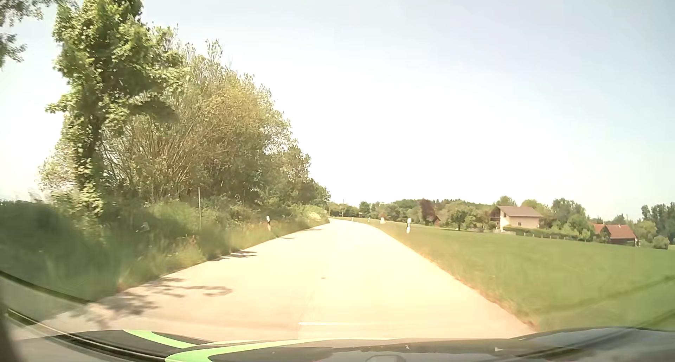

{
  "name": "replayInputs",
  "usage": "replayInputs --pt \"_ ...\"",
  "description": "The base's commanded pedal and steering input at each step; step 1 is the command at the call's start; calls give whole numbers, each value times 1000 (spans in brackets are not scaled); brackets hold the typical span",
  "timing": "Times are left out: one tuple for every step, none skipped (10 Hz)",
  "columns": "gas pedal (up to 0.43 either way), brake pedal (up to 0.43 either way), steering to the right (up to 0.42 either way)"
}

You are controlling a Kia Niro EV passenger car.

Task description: Follow the waypoints while adhering to traffic rules and regulations

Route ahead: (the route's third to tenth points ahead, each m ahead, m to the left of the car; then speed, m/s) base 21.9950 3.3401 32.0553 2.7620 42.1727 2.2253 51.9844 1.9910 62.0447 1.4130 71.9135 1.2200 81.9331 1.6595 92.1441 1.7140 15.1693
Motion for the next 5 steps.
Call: replayInputs --pt "228 0 2" --pt "228 0 2" --pt "228 0 1" --pt "228 0 1" --pt "228 0 0"
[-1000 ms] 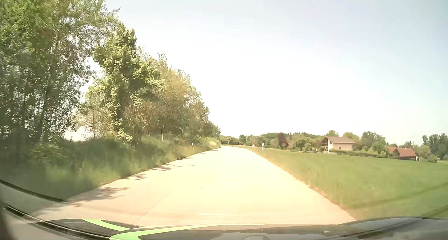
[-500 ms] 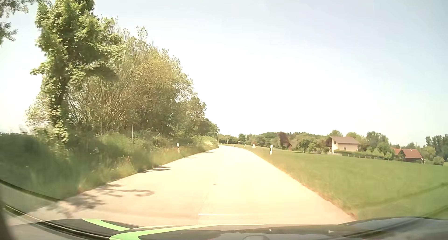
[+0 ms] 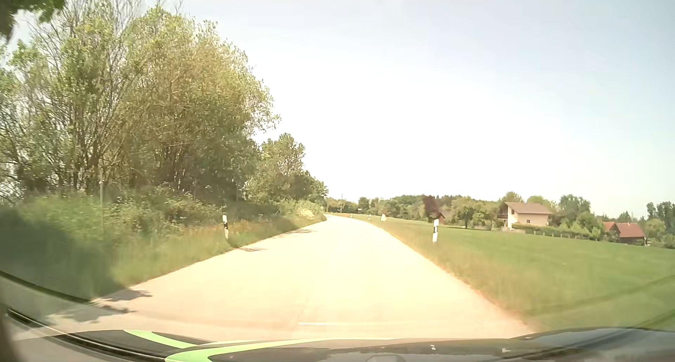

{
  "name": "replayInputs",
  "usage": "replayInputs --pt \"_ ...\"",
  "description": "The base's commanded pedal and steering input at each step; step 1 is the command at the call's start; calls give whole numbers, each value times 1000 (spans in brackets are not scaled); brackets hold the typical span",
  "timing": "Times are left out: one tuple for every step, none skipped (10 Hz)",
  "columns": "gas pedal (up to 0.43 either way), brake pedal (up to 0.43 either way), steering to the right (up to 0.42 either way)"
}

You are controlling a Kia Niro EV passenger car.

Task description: Follow the waypoints while adhering to traffic rules and regulations

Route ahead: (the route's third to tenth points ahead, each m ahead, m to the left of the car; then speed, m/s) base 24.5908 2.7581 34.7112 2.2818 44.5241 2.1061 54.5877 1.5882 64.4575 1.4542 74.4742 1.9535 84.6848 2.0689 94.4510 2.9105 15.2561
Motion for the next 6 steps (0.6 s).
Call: replayInputs --pt "228 0 0" --pt "228 0 0" --pt "209 0 0" --pt "197 0 0" --pt "197 0 0" --pt "197 0 0"
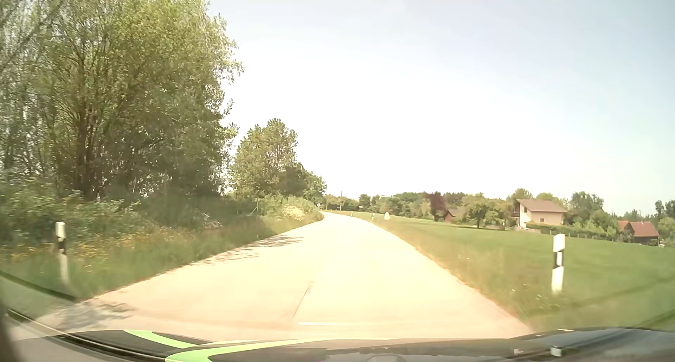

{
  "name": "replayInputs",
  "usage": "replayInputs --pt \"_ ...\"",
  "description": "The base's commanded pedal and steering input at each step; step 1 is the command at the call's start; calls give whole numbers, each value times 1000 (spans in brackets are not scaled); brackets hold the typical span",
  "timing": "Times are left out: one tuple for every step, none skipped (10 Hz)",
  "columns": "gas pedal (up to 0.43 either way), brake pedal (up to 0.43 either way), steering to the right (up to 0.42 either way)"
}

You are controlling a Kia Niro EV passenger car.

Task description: Follow the waypoints while adhering to traffic rules and regulations

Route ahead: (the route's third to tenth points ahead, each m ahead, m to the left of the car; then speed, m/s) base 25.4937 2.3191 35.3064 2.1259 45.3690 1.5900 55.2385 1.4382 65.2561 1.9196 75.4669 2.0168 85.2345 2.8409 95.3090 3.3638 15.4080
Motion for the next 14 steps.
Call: replayInputs --pt "197 0 1" --pt "197 0 1" --pt "157 0 1" --pt "157 0 2" --pt "157 0 3" --pt "157 0 3" --pt "157 0 3" --pt "157 0 2" --pt "157 0 1" --pt "157 0 1" --pt "157 0 -3" --pt "157 0 -3" --pt "157 0 -3" --pt "157 0 -3"
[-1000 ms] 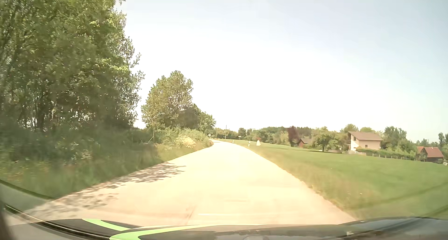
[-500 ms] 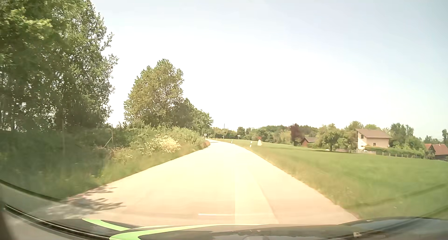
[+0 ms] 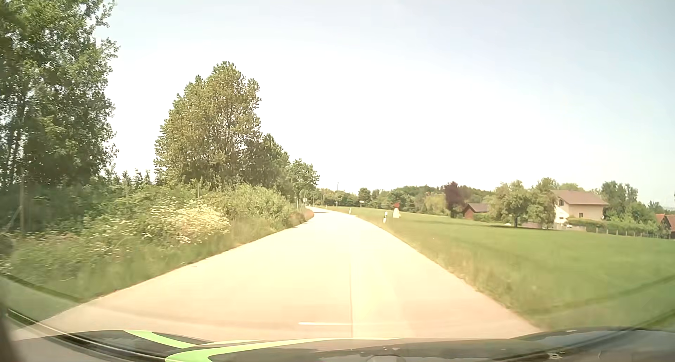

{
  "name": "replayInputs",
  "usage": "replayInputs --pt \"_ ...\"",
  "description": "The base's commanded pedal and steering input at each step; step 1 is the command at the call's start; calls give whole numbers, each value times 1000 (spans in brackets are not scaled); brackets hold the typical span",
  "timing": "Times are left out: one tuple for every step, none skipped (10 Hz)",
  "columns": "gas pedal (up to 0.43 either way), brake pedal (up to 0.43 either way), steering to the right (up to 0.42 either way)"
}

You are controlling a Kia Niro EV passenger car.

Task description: Follow the waypoints while adhering to traffic rules and regulations

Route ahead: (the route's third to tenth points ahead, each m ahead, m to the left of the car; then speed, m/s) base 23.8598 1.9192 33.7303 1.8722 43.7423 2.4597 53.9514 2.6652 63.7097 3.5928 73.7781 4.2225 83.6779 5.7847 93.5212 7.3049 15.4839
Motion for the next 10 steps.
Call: replayInputs --pt "157 0 -3" --pt "157 0 -3" --pt "157 0 -3" --pt "157 0 -3" --pt "157 0 -3" --pt "157 0 -4" --pt "157 0 -4" --pt "157 0 -4" --pt "157 0 -5" --pt "157 0 -6"
